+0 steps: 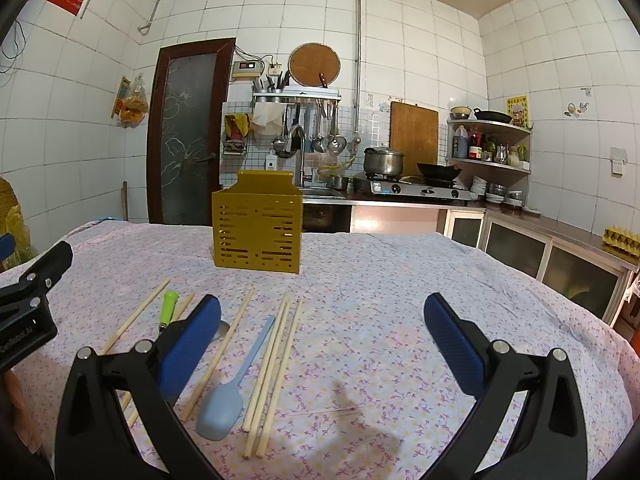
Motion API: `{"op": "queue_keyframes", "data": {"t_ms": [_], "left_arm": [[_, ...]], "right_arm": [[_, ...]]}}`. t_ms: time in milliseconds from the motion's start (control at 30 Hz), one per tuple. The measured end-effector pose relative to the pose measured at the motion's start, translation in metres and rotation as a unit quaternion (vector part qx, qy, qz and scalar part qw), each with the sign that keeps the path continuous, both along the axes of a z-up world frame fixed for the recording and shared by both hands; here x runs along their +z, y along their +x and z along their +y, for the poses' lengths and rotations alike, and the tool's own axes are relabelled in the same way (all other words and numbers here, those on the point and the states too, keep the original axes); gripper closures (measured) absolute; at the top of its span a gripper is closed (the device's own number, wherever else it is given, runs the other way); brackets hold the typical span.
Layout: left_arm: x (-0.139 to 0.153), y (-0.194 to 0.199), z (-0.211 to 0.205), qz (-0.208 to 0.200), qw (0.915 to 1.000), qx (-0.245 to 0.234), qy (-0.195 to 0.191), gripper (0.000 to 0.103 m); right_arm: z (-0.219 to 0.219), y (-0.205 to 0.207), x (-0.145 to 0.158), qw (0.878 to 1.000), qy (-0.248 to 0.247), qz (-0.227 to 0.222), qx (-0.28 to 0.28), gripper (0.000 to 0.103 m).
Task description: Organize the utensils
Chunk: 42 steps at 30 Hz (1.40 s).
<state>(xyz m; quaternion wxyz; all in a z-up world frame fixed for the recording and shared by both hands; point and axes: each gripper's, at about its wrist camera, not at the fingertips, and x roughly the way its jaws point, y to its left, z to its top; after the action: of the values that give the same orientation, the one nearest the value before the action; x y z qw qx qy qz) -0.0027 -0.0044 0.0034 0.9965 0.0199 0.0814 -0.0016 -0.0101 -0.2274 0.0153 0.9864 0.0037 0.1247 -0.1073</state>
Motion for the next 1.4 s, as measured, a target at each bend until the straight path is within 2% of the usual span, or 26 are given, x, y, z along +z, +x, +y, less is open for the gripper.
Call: {"op": "queue_keyframes", "data": {"t_ms": [1400], "left_arm": [[-0.0016, -0.0028, -0.0067, 0.0, 1.0, -0.001, 0.001, 0.005]], "right_arm": [[0.0024, 0.0007, -0.005, 1.0, 0.001, 0.0, -0.005, 0.004]]}}
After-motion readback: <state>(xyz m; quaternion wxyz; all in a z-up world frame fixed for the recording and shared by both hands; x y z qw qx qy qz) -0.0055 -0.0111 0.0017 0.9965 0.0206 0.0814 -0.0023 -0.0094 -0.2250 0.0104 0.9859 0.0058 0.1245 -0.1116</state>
